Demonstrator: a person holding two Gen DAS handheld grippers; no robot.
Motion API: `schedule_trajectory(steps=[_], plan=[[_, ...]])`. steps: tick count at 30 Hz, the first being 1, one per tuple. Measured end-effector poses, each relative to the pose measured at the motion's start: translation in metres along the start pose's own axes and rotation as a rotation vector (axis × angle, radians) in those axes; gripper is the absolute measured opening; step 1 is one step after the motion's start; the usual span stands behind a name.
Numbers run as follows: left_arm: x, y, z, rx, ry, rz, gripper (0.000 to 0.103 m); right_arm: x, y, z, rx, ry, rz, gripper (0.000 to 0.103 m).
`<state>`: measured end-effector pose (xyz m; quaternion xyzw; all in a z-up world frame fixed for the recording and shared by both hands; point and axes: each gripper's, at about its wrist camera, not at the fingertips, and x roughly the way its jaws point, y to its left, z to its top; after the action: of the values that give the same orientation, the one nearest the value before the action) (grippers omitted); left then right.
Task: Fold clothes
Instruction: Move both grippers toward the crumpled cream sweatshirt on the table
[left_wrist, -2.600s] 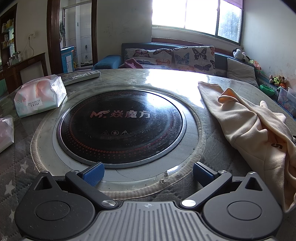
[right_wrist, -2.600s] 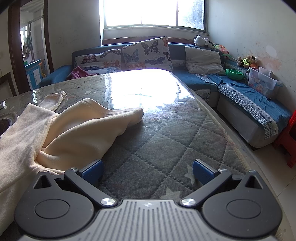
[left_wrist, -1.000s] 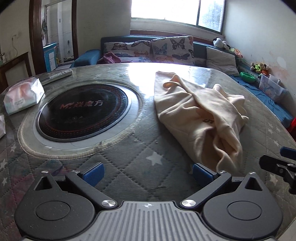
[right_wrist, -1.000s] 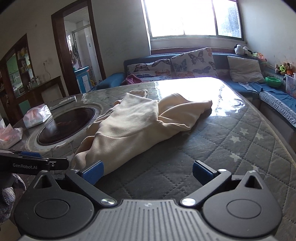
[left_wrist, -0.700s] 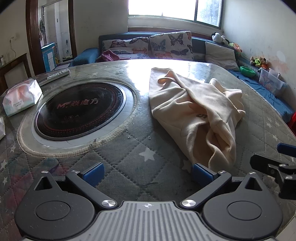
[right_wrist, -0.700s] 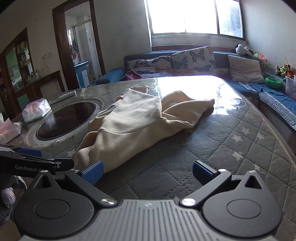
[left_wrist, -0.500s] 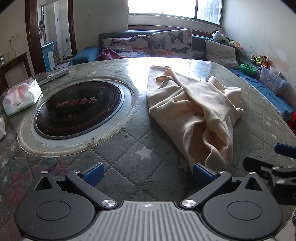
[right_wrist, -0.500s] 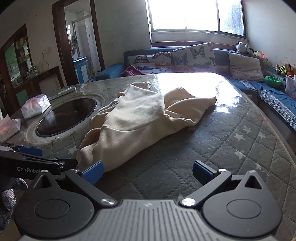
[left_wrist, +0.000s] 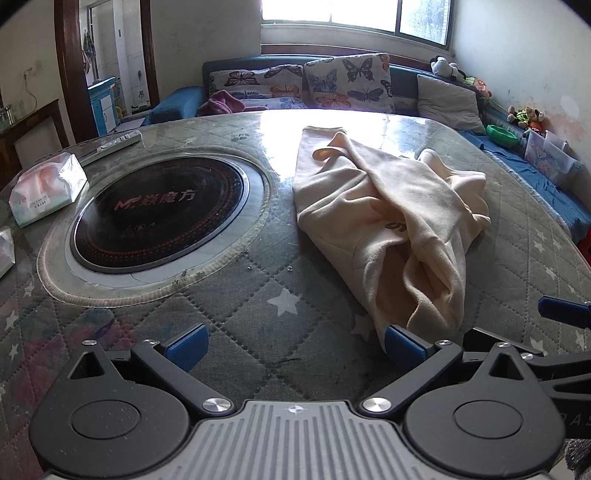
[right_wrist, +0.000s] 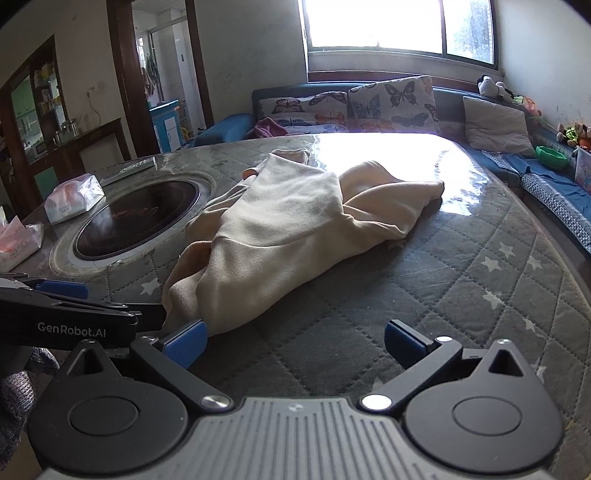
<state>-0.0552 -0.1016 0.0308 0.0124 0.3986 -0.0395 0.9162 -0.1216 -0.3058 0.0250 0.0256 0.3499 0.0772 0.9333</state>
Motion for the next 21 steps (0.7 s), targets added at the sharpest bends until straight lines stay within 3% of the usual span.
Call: schedule_trajectory(steps=[21], plan=[[0.0021,-0.0030,0.0004,-0.003,0.024,0.027,0.103,0.0045,-0.0006,0.0001,-0.002,0.019,-0.011,0.103]])
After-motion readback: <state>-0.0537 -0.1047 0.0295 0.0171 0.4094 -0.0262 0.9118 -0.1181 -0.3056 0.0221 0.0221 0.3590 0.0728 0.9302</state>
